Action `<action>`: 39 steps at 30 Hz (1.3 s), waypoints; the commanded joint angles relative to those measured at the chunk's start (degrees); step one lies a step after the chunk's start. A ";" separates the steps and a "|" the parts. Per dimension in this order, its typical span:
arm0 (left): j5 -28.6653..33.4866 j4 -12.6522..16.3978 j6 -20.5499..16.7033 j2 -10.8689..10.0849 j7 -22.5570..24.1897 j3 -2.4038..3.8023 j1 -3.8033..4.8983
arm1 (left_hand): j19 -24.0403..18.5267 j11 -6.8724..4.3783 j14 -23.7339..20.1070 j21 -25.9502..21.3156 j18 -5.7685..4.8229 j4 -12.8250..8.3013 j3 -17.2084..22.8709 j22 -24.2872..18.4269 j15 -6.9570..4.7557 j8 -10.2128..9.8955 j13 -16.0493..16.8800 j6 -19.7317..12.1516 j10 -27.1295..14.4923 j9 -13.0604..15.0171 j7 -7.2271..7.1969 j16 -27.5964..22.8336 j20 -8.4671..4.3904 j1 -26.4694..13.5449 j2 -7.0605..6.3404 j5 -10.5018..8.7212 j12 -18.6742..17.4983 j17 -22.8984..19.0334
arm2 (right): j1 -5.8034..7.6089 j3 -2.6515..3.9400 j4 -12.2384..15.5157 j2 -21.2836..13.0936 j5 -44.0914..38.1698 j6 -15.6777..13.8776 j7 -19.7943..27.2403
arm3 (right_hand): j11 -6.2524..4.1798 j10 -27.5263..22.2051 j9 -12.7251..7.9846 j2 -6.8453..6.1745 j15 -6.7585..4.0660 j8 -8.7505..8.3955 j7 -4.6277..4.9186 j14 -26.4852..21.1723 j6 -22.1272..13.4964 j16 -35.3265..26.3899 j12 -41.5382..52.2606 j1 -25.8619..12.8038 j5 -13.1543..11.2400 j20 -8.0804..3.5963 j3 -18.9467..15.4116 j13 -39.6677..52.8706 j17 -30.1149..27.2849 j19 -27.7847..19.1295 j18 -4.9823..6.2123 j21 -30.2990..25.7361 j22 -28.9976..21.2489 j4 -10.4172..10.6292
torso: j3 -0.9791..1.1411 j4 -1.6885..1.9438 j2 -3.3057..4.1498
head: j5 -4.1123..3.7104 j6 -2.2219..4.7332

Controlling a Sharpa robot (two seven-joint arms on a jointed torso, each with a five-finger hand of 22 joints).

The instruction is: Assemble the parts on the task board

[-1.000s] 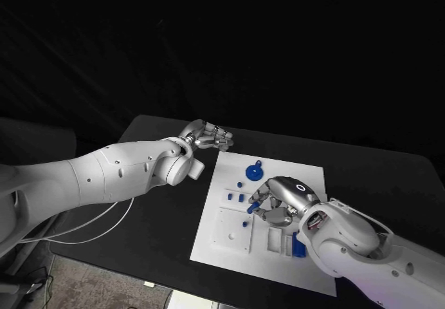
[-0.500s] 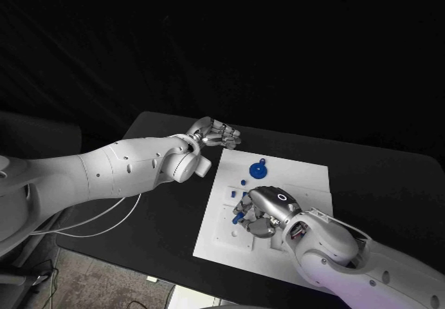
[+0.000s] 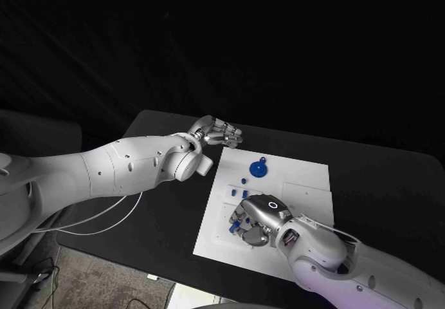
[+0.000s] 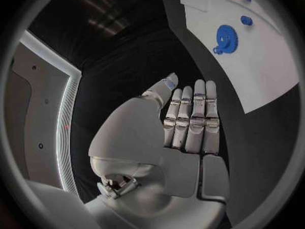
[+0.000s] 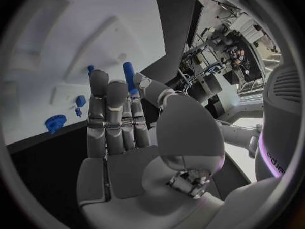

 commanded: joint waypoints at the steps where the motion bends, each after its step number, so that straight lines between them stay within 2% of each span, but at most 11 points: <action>1: 0.30 0.06 0.74 0.14 0.53 0.04 0.05 | 0.08 -0.08 -0.32 -0.11 0.81 0.09 -0.36 -0.05 0.07 -0.11 -0.02 -0.13 -0.48 -0.01 -0.28 -0.15 0.18 -0.54 0.23 0.28 0.03 -0.01 | -0.05 -0.27 -0.18 0.30 -1.65 1.67 0.30 | -0.72 1.27 0.06 0.56 -0.37 0.21 0.09 -0.02 0.43 0.19 0.18 -0.18 0.40 -0.25 0.07 0.06 -0.05 1.64 0.93 -0.21 0.05 -0.41 | 0.03 0.02 0.02 | 0.00 -0.09; 9: 0.30 0.06 0.77 0.11 0.51 0.04 0.05 | 0.08 -0.08 -0.32 -0.11 0.81 0.09 -0.36 -0.05 0.07 -0.11 -0.02 -0.13 -0.48 -0.01 -0.28 -0.15 0.18 -0.54 0.23 0.28 0.03 -0.01 | -0.06 -0.81 -0.65 0.53 -2.63 1.60 -0.18 | -0.72 1.27 0.06 0.56 -0.37 0.21 0.09 -0.02 0.43 0.19 0.18 -0.18 0.40 -0.25 0.07 0.06 -0.05 1.64 0.93 -0.21 0.05 -0.41 | 0.01 -0.04 0.00 | 0.00 -0.22; 19: 0.30 0.05 0.75 0.02 0.49 0.04 0.05 | 0.08 -0.08 -0.32 -0.11 0.81 0.09 -0.36 -0.05 0.07 -0.11 -0.02 -0.13 -0.48 -0.01 -0.28 -0.15 0.18 -0.54 0.23 0.28 0.03 -0.01 | -0.06 -0.89 -0.93 0.40 -3.83 2.24 -1.08 | -0.72 1.31 0.05 0.63 -0.38 0.20 0.07 -0.02 0.48 0.22 0.18 -0.32 0.36 -0.26 0.16 0.06 -0.04 1.67 0.95 -0.29 0.34 -0.74 | 0.02 -0.01 0.00 | 0.04 -0.34; 31: 0.30 0.04 0.77 0.01 0.52 0.04 0.05 | 0.08 -0.08 -0.32 -0.11 0.81 0.09 -0.36 -0.05 0.07 -0.11 -0.02 -0.13 -0.48 -0.01 -0.28 -0.15 0.18 -0.54 0.23 0.28 0.03 -0.01 | -0.07 -0.90 -0.99 0.39 -4.71 0.53 -2.01 | -0.73 1.37 0.06 0.62 -0.40 0.21 0.05 -0.04 0.53 0.27 0.18 -0.35 0.24 -0.28 0.42 0.07 0.00 1.72 0.99 -0.34 0.52 -0.85 | 0.04 -0.01 0.00 | -0.01 -0.20; 39: 0.30 0.04 0.81 0.00 0.51 0.04 0.05 | 0.08 -0.08 -0.32 -0.11 0.81 0.09 -0.36 -0.05 0.07 -0.11 -0.02 -0.13 -0.48 -0.01 -0.28 -0.15 0.18 -0.54 0.23 0.28 0.03 -0.01 | -0.07 -0.90 -1.01 0.22 -4.92 1.58 -2.11 | -0.74 1.39 0.06 0.58 -0.40 0.21 0.05 -0.04 0.56 0.30 0.17 -0.37 0.13 -0.28 0.55 0.06 0.02 1.74 1.00 -0.35 0.59 -0.85 | 0.00 -0.03 0.01 | 0.05 -0.30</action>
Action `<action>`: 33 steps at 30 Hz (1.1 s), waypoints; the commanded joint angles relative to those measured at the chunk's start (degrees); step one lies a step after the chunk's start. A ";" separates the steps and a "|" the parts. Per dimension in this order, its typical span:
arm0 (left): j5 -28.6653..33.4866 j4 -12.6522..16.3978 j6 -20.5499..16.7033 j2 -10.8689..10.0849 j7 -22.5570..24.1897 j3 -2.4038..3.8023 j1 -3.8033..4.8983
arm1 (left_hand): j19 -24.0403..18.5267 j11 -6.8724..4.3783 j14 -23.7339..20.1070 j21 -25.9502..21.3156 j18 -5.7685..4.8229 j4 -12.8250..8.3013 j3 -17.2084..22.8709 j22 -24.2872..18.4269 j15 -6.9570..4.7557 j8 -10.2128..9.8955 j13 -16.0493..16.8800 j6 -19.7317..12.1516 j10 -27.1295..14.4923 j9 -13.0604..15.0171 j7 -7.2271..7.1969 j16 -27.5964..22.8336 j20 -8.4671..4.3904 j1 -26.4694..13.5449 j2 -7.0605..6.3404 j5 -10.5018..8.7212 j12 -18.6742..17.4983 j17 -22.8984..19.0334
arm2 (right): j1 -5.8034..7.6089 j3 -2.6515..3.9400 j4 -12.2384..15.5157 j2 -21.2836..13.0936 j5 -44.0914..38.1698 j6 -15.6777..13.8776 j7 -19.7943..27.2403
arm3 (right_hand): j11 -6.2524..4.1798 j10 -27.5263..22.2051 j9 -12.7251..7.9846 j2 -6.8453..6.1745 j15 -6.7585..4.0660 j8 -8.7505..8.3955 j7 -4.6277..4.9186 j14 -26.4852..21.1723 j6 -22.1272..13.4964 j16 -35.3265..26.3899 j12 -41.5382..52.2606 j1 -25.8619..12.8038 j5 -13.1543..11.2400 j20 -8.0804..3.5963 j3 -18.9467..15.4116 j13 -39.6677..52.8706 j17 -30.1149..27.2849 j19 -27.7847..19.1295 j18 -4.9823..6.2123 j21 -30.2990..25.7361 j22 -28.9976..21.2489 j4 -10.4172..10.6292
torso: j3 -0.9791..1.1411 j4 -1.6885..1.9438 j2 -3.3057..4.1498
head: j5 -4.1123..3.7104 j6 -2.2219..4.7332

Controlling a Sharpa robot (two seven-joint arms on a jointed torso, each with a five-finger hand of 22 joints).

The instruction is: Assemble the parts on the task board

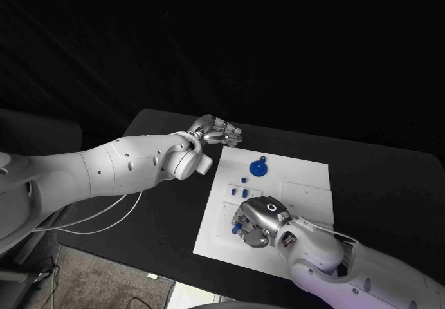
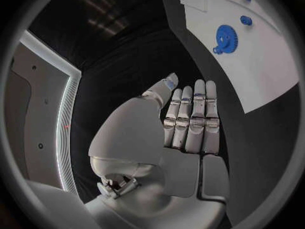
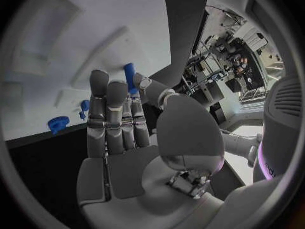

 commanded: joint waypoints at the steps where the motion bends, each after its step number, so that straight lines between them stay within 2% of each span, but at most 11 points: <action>1: 0.28 0.09 0.70 0.07 0.52 0.04 0.05 | 0.08 -0.08 -0.32 -0.11 0.81 0.09 -0.36 -0.06 0.07 -0.11 -0.02 -0.13 -0.48 -0.01 -0.28 -0.15 0.18 -0.54 0.23 0.28 0.03 -0.01 | -0.03 0.01 -0.01 -0.10 -1.29 1.04 -0.56 | -0.90 1.23 0.10 0.45 -0.29 0.22 0.05 0.09 0.33 0.30 0.29 0.10 -0.09 -0.30 0.40 0.03 0.02 1.75 0.97 -0.35 0.04 -0.04 | -0.03 0.01 0.01 | 0.04 -0.07; 16: 0.28 0.07 0.74 0.10 0.53 0.04 0.05 | 0.08 -0.08 -0.32 -0.11 0.81 0.09 -0.36 -0.06 0.07 -0.11 -0.02 -0.13 -0.48 -0.01 -0.28 -0.15 0.18 -0.54 0.23 0.28 0.03 -0.01 | -0.02 -0.03 -0.28 0.62 -2.43 1.96 -0.44 | -0.88 1.18 0.09 0.36 -0.27 0.20 0.07 0.05 0.33 0.31 0.28 0.14 -0.17 -0.29 0.37 0.03 0.04 1.70 0.97 -0.43 0.22 -0.09 | -0.05 0.02 0.01 | 0.00 -0.18; 20: 0.28 0.06 0.73 0.11 0.51 0.04 0.05 | 0.08 -0.08 -0.32 -0.11 0.81 0.09 -0.36 -0.06 0.07 -0.11 -0.02 -0.13 -0.48 -0.01 -0.28 -0.15 0.18 -0.54 0.23 0.28 0.03 -0.01 | -0.02 -0.57 -0.61 0.99 -2.31 2.25 0.11 | -0.81 0.83 0.02 0.21 -0.16 0.20 0.17 0.04 0.12 0.07 0.29 0.20 0.22 -0.19 -0.35 0.02 -0.17 1.60 0.92 -0.71 0.27 -0.08 | -0.04 0.04 0.01 | -0.01 -0.19; 26: 0.28 0.04 0.79 0.12 0.45 0.04 0.05 | 0.11 -0.07 -0.39 -0.07 0.81 -0.02 -0.38 -0.51 0.08 -0.10 -0.02 -0.12 -0.51 -0.01 -0.29 -0.16 0.18 -0.49 0.27 0.29 0.03 -0.01 | -0.02 -1.12 -0.94 1.40 -1.55 2.22 0.66 | -0.66 -0.23 -0.04 -0.11 -0.04 0.19 0.29 0.01 -0.72 -0.06 0.27 -0.37 2.72 -0.04 -2.94 -0.01 -0.35 1.63 0.87 -1.20 0.01 0.47 | -0.03 0.03 0.00 | -0.05 -0.22; 29: 0.28 0.02 0.83 0.13 0.43 0.04 0.05 | 0.11 -0.07 -0.39 -0.07 0.81 -0.02 -0.38 -0.51 0.08 -0.10 -0.02 -0.12 -0.51 -0.01 -0.29 -0.16 0.18 -0.49 0.27 0.29 0.03 -0.01 | -0.02 -1.28 -1.05 1.52 -0.92 2.16 1.01 | -0.38 -1.38 -0.11 0.13 0.16 0.14 0.46 0.07 -1.71 -0.06 0.25 -0.34 0.56 0.13 -4.37 -0.04 -0.40 1.82 0.82 -1.50 -0.36 0.84 | -0.03 0.00 0.00 | -0.10 -0.23; 33: 0.28 0.00 0.85 0.14 0.43 0.04 0.05 | 0.11 -0.07 -0.39 -0.07 0.81 -0.02 -0.38 -0.51 0.08 -0.10 -0.02 -0.12 -0.51 -0.01 -0.29 -0.16 0.18 -0.49 0.27 0.29 0.03 -0.01 | -0.02 -1.41 -1.11 1.60 -0.31 1.92 1.37 | -0.21 -2.12 -0.13 0.11 0.31 0.14 0.43 0.11 -2.43 -0.08 0.22 -0.44 0.14 0.32 -7.09 -0.07 -0.52 2.06 0.80 -2.02 -1.24 1.81 | -0.02 0.00 0.01 | -0.13 -0.28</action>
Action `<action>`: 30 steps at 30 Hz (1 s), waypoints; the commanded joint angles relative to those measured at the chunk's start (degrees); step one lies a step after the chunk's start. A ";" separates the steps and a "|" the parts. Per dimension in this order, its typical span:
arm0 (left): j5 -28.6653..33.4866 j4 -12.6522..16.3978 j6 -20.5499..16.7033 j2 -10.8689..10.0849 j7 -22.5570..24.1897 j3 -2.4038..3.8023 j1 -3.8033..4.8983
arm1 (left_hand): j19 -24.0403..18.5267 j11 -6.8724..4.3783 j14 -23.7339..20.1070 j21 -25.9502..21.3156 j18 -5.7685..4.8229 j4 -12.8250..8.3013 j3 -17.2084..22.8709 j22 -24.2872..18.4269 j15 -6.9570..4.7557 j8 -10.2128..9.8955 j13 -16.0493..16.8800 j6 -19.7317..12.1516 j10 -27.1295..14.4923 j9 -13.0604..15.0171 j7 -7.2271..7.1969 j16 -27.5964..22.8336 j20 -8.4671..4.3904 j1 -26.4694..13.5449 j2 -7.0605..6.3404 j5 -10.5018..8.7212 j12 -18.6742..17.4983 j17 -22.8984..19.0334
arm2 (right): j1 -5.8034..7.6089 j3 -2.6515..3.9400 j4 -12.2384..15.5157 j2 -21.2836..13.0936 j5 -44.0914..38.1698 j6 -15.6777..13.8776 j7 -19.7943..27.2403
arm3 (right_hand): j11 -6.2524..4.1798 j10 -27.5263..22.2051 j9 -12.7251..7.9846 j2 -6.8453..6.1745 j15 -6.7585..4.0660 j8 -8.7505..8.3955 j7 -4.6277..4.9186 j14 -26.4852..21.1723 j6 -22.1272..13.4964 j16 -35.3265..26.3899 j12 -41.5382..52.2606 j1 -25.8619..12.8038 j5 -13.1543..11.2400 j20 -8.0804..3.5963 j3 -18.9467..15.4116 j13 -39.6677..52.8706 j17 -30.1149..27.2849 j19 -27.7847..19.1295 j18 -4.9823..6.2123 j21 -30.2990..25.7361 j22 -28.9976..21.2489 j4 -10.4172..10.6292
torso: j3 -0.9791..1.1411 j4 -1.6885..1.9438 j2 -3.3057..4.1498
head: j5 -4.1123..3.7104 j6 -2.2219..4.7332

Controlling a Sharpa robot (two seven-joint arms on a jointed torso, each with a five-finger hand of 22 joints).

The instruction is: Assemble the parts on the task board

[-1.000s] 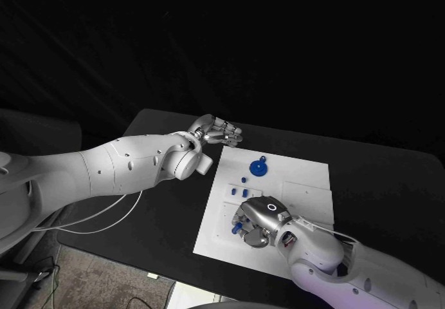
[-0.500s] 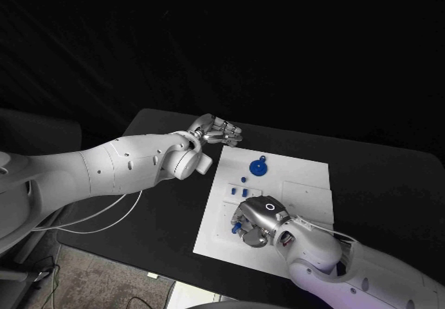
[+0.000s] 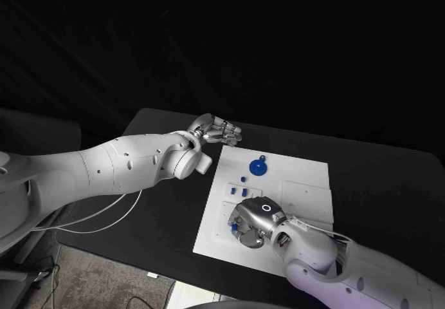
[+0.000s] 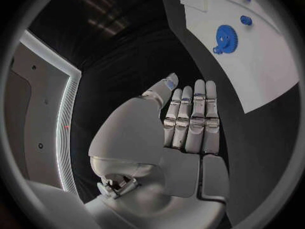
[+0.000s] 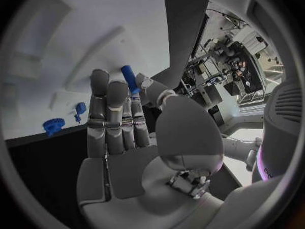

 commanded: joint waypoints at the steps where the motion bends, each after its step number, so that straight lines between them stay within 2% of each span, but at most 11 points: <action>1: 0.27 0.05 0.77 0.13 0.43 0.04 0.05 | 0.12 -0.07 -0.39 -0.07 0.81 -0.02 -0.38 -0.04 0.08 -0.10 -0.02 -0.12 -0.51 -0.01 -0.29 -0.16 0.18 -0.49 0.27 0.29 0.03 -0.02 | -0.33 -0.42 -0.22 0.22 1.09 1.04 1.32 | 0.22 -0.88 -0.16 -0.08 0.28 0.09 0.19 0.16 -0.87 -0.07 -0.39 -0.64 -0.29 0.25 -1.39 -0.15 -0.09 2.17 0.51 -0.36 -0.55 0.55 | 0.01 -0.02 0.01 | -0.04 -0.05; 5: 0.27 0.03 0.77 0.14 0.43 0.04 0.05 | 0.12 -0.07 -0.39 -0.07 0.81 -0.02 -0.38 -0.04 0.08 -0.10 -0.02 -0.12 -0.51 -0.01 -0.29 -0.16 0.18 -0.49 0.27 0.29 0.03 -0.02 | -0.33 -0.52 -0.28 0.26 1.65 0.38 1.53 | 0.71 -2.31 -0.22 -0.81 0.62 0.08 0.45 0.17 -2.48 -0.09 -0.39 -0.91 -0.73 0.57 -3.30 -0.17 -0.25 2.26 0.70 -0.49 -1.47 1.67 | 0.03 -0.06 0.00 | -0.10 0.00; 15: 0.27 0.03 0.82 0.07 0.36 0.04 0.05 | 0.12 -0.07 -0.39 -0.07 0.81 -0.02 -0.38 -0.04 0.08 -0.10 -0.02 -0.12 -0.51 -0.01 -0.29 -0.16 0.18 -0.49 0.27 0.29 0.03 -0.02 | -0.33 -0.60 -0.31 -0.06 2.62 -1.85 1.48 | 2.36 -7.16 -0.26 -3.43 1.62 0.07 1.75 0.05 -6.74 0.11 -0.39 -0.92 0.66 1.56 -5.42 -0.22 -0.52 2.27 1.73 -0.35 -2.97 2.86 | 0.03 -0.04 0.01 | -0.31 -0.02; 23: 0.27 0.06 0.94 -0.04 0.22 0.04 0.05 | 0.21 -0.05 -0.32 -0.03 0.84 -0.01 -0.42 -0.06 0.06 -0.12 -0.03 -0.24 -0.57 -0.02 -0.25 -0.14 0.16 -0.54 0.30 0.26 0.02 0.00 | -0.33 -0.61 0.28 -0.46 2.93 -4.84 0.86 | 2.85 -8.76 -0.26 -4.50 1.95 0.08 2.14 -0.09 -7.81 0.13 -0.36 -0.13 0.66 1.91 -6.68 -0.21 -0.90 2.20 2.17 -0.15 -3.92 3.04 | 0.03 -0.01 0.02 | -0.52 -0.02; 30: 0.27 0.09 0.95 -0.18 0.19 0.04 0.05 | 0.21 -0.05 -0.32 -0.03 0.84 -0.01 -0.42 -0.06 0.06 -0.12 -0.03 -0.24 -0.57 -0.02 -0.25 -0.14 0.16 -0.54 0.30 0.26 0.02 0.00 | -0.33 -0.60 1.23 -1.16 3.43 -6.84 0.64 | 2.99 -9.41 -0.24 -4.49 2.06 0.09 2.12 -0.10 -7.61 0.21 -0.37 0.40 0.72 2.11 -7.85 -0.21 -1.15 2.20 2.45 0.06 -4.61 3.39 | 0.02 -0.02 -0.02 | -0.68 0.03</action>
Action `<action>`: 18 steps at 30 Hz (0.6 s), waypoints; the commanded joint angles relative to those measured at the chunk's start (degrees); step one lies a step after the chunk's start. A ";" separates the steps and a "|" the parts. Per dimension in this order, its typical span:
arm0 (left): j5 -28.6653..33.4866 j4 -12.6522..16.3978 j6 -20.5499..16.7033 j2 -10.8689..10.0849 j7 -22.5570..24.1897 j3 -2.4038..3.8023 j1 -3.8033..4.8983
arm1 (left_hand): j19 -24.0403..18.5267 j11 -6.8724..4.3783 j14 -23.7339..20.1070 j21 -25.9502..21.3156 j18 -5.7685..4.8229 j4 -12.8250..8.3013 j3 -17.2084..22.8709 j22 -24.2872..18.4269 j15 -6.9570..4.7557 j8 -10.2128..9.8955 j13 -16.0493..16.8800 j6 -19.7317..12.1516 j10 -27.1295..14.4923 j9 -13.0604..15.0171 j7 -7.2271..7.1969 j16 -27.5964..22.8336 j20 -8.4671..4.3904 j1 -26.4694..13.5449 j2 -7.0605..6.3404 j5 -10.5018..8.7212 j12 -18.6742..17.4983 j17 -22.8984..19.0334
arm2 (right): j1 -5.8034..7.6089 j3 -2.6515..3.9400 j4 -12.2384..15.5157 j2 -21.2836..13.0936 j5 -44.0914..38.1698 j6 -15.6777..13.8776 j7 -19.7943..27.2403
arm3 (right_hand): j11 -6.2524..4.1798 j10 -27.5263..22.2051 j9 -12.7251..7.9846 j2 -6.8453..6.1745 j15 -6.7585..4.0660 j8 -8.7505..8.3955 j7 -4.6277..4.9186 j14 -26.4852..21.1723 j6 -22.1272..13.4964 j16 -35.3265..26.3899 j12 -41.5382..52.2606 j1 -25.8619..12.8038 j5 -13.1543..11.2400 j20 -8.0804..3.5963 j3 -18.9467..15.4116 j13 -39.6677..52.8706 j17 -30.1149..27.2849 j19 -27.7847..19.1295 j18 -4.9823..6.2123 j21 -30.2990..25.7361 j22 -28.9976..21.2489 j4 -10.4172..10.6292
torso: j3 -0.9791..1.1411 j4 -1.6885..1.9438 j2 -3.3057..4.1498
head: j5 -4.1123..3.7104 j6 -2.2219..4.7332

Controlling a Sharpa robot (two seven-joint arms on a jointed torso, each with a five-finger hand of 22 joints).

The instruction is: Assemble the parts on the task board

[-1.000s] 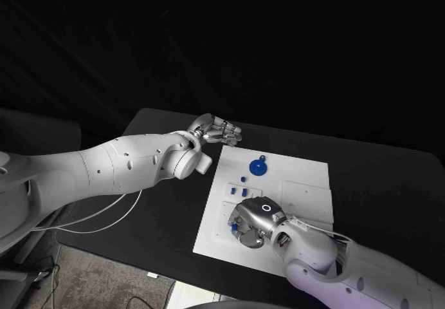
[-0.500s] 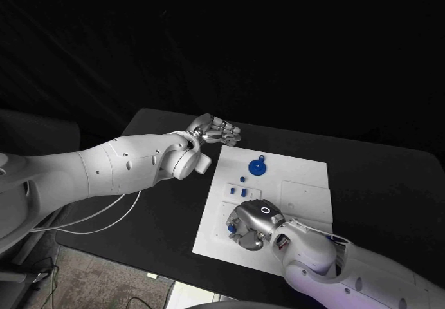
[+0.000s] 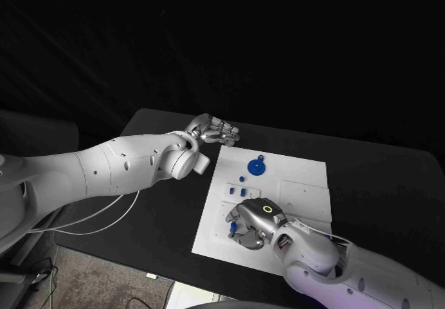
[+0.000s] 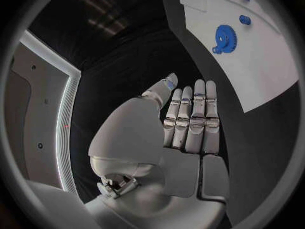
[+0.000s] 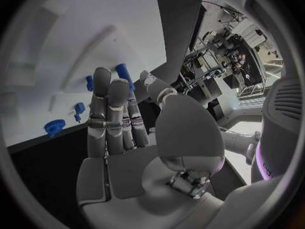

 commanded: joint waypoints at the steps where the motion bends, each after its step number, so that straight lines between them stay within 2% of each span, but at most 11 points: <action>1: 0.26 0.13 0.76 -0.04 0.28 0.04 0.05 | 0.21 0.15 -0.32 -0.03 0.84 -0.01 -0.42 -0.07 0.06 -0.12 -0.03 -0.23 -0.37 -0.02 -0.25 -0.14 0.16 -0.31 0.07 0.26 0.02 0.00 | -0.06 0.00 0.70 -0.39 0.65 -3.04 0.01 | -0.05 -0.43 -0.05 -0.13 0.34 -0.19 -0.16 -0.17 -0.11 0.21 -0.07 0.25 0.23 0.39 -0.37 -0.02 -0.08 2.33 0.95 0.35 -0.07 -0.03 | -0.02 -0.02 -0.02 | -0.07 0.04; 6: 0.26 0.12 0.75 -0.14 0.29 0.04 0.05 | 0.21 0.15 -0.32 -0.03 0.84 -0.01 -0.42 -0.07 0.06 -0.12 -0.03 -0.23 -0.37 -0.02 -0.25 -0.14 0.16 -0.31 0.07 0.26 0.02 0.00 | -0.06 0.01 1.76 -1.20 1.81 -4.82 0.41 | -0.04 -0.51 -0.07 -0.38 0.37 -0.20 -0.12 -0.18 -0.35 0.24 -0.06 0.58 0.07 0.44 -1.50 -0.01 -0.28 2.32 1.06 0.52 -0.68 0.49 | 0.00 -0.05 -0.02 | -0.26 0.14; 12: 0.26 0.06 0.72 -0.32 0.30 0.04 0.05 | 0.21 0.15 -0.32 -0.03 0.84 -0.01 -0.42 -0.07 0.06 -0.12 -0.03 -0.23 -0.37 -0.02 -0.25 -0.14 0.16 -0.31 0.07 0.26 0.02 0.00 | -0.05 0.24 3.56 -2.85 4.16 -5.76 1.18 | -0.02 -0.63 -0.07 -0.12 0.40 -0.20 -0.05 -0.24 -0.55 0.33 -0.05 1.17 0.27 0.49 -4.47 0.00 -0.51 2.25 1.03 0.94 -1.78 1.47 | 0.00 -0.08 -0.03 | -0.59 0.23; 16: 0.26 0.08 0.70 -0.45 0.30 0.04 0.05 | 0.21 0.15 -0.32 -0.03 0.84 -0.01 -0.42 -0.07 0.06 -0.12 -0.03 -0.23 -0.37 -0.02 -0.25 -0.14 0.16 -0.31 0.07 0.26 0.02 0.00 | -0.04 0.84 4.68 -4.27 6.86 -6.57 2.16 | -0.02 -0.68 -0.08 0.27 0.44 -0.20 -0.05 -0.39 -0.66 0.30 -0.02 1.38 0.30 0.54 -7.15 0.02 -0.63 2.21 1.00 0.95 -2.40 2.40 | 0.00 -0.07 -0.03 | -0.96 0.43; 18: 0.26 0.09 0.71 -0.51 0.30 0.04 0.05 | 0.21 0.15 -0.32 -0.03 0.84 -0.01 -0.42 -0.07 0.06 -0.12 -0.03 -0.23 -0.37 -0.02 -0.25 -0.14 0.16 -0.31 0.07 0.26 0.02 0.00 | -0.03 1.50 5.44 -5.38 9.28 -7.05 2.89 | -0.06 -0.56 -0.07 0.50 0.43 -0.19 -0.07 -0.38 -0.71 0.33 -0.05 1.37 0.45 0.53 -8.09 0.01 -0.66 2.21 1.00 0.95 -2.65 3.01 | 0.01 -0.07 -0.04 | -1.20 0.51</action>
